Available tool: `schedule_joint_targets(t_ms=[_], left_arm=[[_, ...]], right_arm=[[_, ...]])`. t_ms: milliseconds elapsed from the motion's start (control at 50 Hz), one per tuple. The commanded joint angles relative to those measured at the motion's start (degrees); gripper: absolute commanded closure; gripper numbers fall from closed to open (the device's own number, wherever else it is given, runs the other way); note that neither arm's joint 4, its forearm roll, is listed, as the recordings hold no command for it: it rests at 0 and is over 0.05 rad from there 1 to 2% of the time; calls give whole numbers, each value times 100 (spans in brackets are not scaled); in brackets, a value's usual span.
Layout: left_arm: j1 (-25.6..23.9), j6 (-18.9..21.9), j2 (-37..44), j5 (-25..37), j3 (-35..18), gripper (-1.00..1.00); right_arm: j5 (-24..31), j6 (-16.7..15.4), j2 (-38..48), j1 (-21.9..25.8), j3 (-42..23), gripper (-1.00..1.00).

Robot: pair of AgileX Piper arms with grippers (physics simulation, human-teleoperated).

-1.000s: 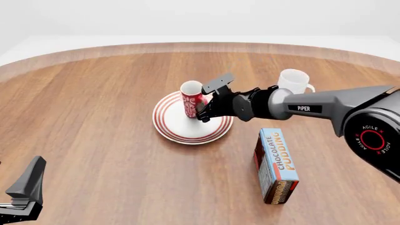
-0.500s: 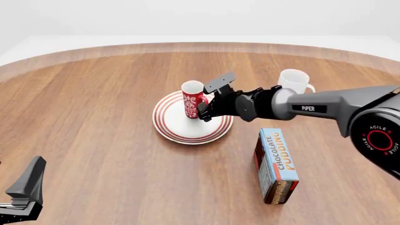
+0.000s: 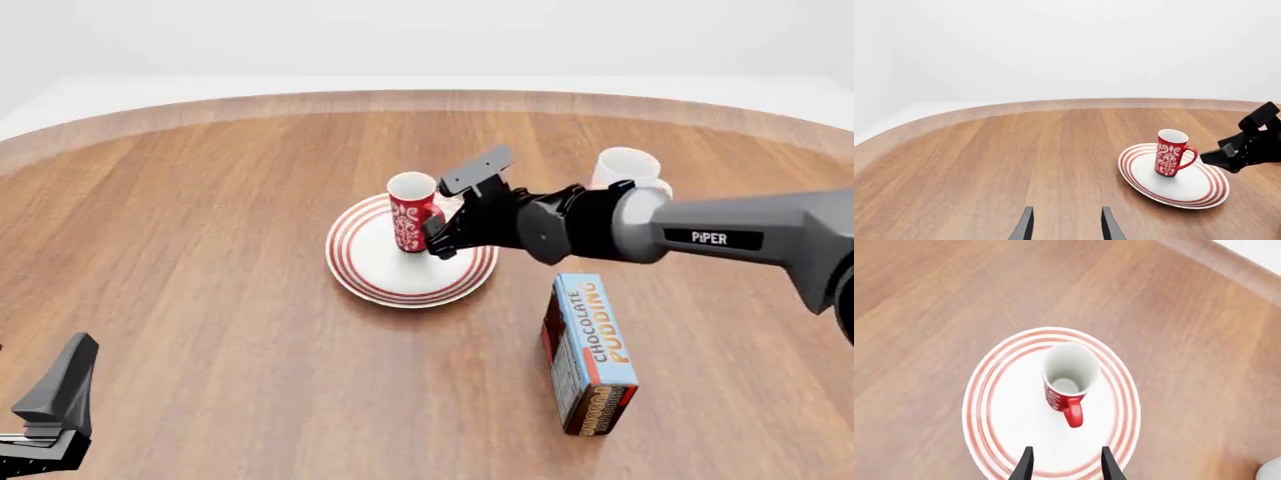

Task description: Pick up the red mug and put it on the plate

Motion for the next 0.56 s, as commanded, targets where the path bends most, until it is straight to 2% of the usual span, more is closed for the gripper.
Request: schedule_joint_targets(t_ms=[20, 300, 560], left_arm=[[0, 0, 0, 0, 0, -100], [0, 0, 0, 0, 0, -100], [0, 0, 0, 0, 0, -100]], right_arm=[[-42, 26, -520, 20, 408, -100], [-89, 59, -1077, 67, 741, -100], [177, 9, -1611, 122, 871, -100]])
